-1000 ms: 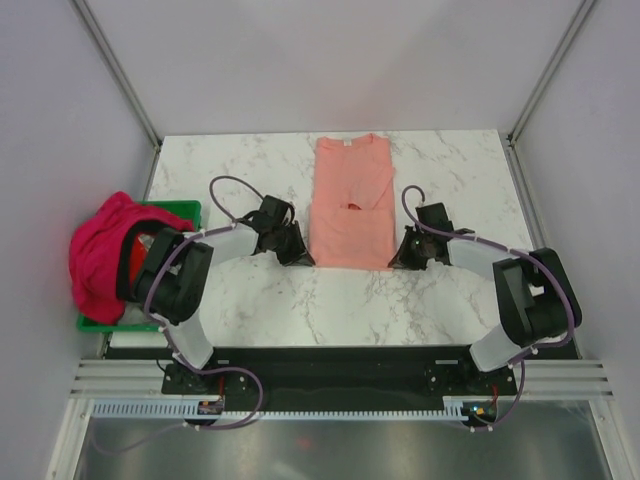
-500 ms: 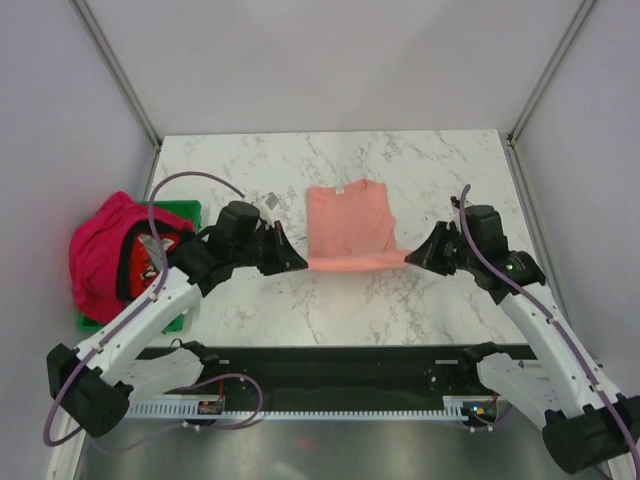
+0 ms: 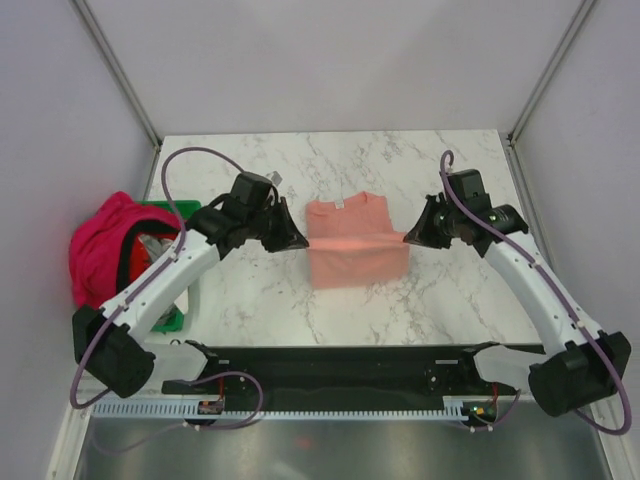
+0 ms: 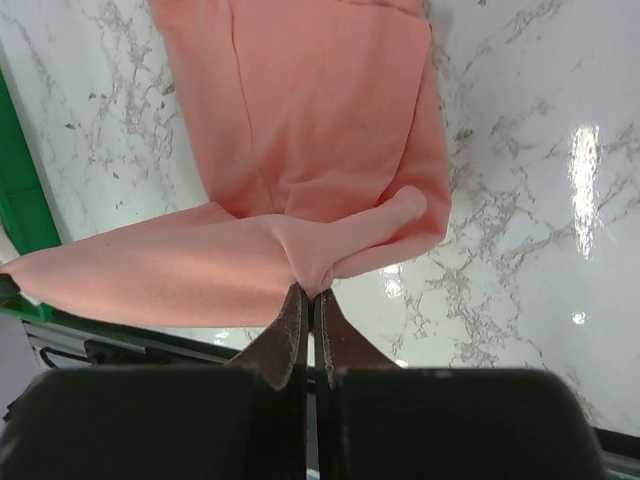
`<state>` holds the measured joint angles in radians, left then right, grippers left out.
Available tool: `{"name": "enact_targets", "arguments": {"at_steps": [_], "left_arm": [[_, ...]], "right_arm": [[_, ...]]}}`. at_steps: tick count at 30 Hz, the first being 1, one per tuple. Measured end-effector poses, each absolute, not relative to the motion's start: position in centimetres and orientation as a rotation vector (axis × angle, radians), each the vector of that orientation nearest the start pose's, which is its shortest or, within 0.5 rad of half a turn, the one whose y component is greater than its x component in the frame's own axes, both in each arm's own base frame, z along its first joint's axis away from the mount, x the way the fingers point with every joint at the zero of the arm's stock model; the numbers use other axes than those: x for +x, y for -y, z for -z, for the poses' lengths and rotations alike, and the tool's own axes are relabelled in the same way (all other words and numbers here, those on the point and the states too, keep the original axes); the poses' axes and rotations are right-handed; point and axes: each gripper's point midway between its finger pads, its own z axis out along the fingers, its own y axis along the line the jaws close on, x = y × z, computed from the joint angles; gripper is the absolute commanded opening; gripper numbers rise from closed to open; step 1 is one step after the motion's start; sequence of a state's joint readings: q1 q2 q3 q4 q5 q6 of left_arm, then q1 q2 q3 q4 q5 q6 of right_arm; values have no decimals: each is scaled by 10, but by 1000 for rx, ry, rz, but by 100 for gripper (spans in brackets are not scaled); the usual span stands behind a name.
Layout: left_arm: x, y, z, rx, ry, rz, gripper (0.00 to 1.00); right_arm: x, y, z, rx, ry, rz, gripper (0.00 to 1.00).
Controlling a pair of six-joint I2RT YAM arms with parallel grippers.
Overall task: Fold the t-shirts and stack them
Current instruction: Fold the tshirt
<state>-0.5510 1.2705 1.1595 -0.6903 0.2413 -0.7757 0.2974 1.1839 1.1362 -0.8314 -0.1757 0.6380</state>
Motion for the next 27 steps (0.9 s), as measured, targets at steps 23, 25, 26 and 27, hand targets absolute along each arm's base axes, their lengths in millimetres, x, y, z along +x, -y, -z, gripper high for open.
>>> {"name": "enact_targets", "arguments": {"at_steps": [23, 25, 26, 27], "left_arm": [[556, 232, -96, -314, -2572, 898, 100], [553, 221, -81, -354, -2616, 883, 100], [550, 217, -80, -364, -2634, 877, 100], [547, 216, -81, -359, -2637, 874, 100]], "right_arm": [[550, -164, -73, 422, -2560, -388, 98], [550, -154, -63, 454, -2566, -358, 98], [545, -150, -63, 462, -2565, -351, 98], [532, -142, -60, 479, -2572, -337, 98]]}}
